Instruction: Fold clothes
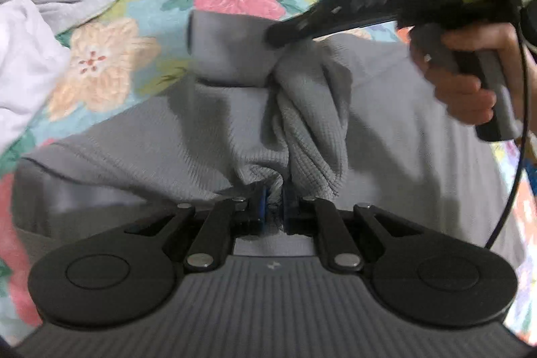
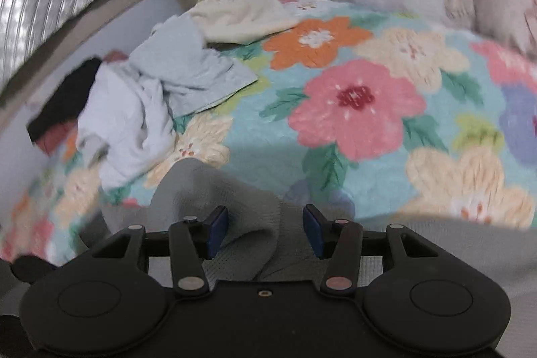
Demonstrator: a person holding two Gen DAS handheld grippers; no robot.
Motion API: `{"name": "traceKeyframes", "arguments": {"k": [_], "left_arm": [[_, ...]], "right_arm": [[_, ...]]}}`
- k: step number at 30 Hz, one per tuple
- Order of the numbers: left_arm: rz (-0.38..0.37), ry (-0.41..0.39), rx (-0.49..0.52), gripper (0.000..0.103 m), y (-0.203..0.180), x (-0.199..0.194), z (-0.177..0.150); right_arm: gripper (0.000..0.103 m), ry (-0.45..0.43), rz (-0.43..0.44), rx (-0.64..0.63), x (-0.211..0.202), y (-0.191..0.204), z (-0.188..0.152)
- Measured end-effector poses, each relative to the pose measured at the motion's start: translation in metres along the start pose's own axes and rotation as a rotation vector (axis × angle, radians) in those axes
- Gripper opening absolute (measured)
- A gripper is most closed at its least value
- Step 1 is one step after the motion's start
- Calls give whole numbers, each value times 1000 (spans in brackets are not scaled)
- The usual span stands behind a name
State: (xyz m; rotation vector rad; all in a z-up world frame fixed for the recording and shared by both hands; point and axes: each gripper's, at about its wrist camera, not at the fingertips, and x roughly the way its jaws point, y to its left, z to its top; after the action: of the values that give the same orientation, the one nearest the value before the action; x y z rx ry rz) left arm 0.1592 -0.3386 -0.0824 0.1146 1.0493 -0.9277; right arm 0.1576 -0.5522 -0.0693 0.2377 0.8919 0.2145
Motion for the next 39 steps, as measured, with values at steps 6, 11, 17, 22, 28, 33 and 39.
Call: {"name": "traceKeyframes", "arguments": {"k": [6, 11, 17, 22, 28, 33, 39], "left_arm": [[76, -57, 44, 8, 1, -19, 10], [69, -229, -35, 8, 30, -58, 59], [266, -338, -133, 9, 52, -31, 153], [505, -290, -125, 17, 86, 20, 172], [336, -186, -106, 28, 115, 26, 136], [295, -137, 44, 42, 110, 54, 152], [171, -129, -15, 59, 116, 79, 177]], "right_arm": [[9, 130, -32, -135, 22, 18, -7], [8, -156, -55, -60, -41, 5, 28], [24, -399, -169, 55, -65, -15, 78], [50, -373, -275, 134, -45, -44, 93], [56, -255, -216, 271, -27, -102, 59], [56, -92, -227, 311, 6, -135, 50], [59, -97, -64, 544, 22, -157, 54]]}}
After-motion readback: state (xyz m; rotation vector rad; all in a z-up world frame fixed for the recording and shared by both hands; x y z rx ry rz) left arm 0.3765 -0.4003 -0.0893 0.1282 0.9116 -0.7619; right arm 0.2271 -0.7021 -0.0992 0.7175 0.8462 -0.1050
